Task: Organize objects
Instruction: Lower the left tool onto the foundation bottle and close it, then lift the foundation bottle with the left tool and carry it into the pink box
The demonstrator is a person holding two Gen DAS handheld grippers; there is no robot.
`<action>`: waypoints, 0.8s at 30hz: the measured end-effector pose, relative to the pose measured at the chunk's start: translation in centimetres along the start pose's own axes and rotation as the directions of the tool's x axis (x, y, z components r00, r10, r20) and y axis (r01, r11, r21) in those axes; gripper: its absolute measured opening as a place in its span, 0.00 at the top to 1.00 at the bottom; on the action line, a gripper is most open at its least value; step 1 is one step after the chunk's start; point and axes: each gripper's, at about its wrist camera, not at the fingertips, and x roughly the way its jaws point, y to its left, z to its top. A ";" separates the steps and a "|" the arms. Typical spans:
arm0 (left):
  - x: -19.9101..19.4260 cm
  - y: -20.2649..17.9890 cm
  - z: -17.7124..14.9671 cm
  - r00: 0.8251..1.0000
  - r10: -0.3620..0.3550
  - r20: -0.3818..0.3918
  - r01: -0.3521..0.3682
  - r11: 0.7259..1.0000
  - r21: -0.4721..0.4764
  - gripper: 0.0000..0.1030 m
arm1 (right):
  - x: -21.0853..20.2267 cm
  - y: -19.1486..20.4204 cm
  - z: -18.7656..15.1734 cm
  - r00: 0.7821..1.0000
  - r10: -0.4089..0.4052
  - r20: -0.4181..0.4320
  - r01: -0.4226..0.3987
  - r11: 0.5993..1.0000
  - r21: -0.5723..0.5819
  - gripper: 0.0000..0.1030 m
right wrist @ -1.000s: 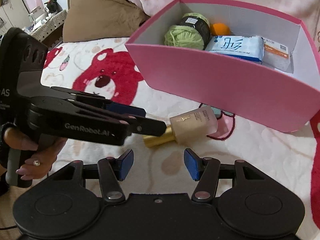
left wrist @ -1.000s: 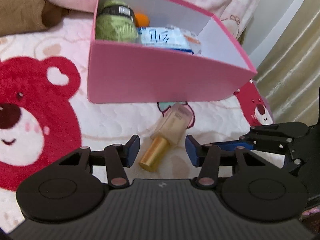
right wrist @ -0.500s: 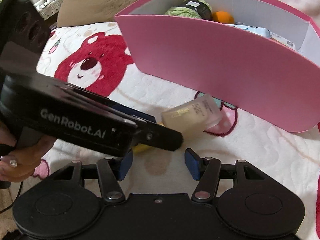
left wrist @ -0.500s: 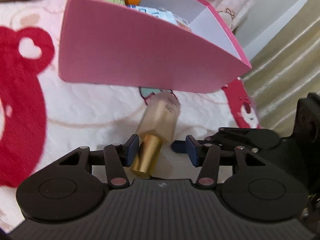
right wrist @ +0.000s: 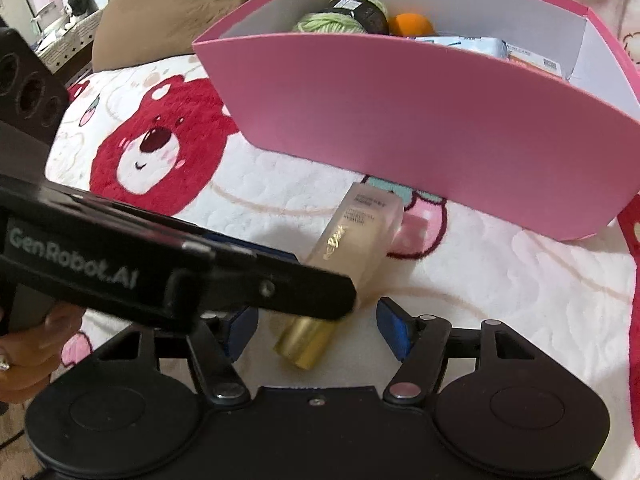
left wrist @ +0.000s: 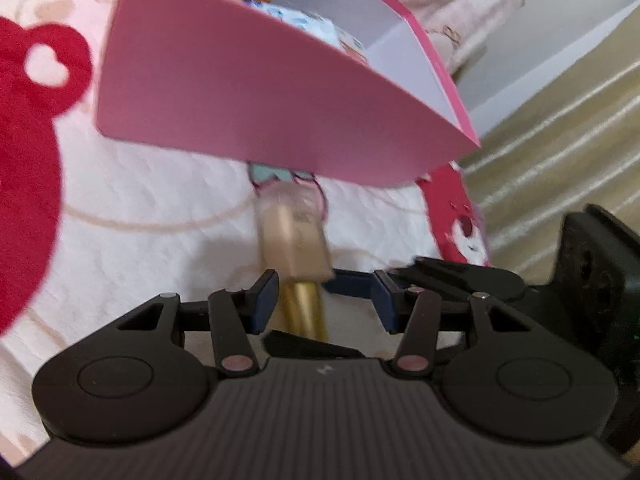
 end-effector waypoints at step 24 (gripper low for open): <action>1.3 2.5 -0.1 1.000 0.006 -0.014 -0.007 0.992 -0.129 0.55 | 0.4 -0.2 -1.1 1.000 0.028 0.004 -0.028 0.983 0.182 0.57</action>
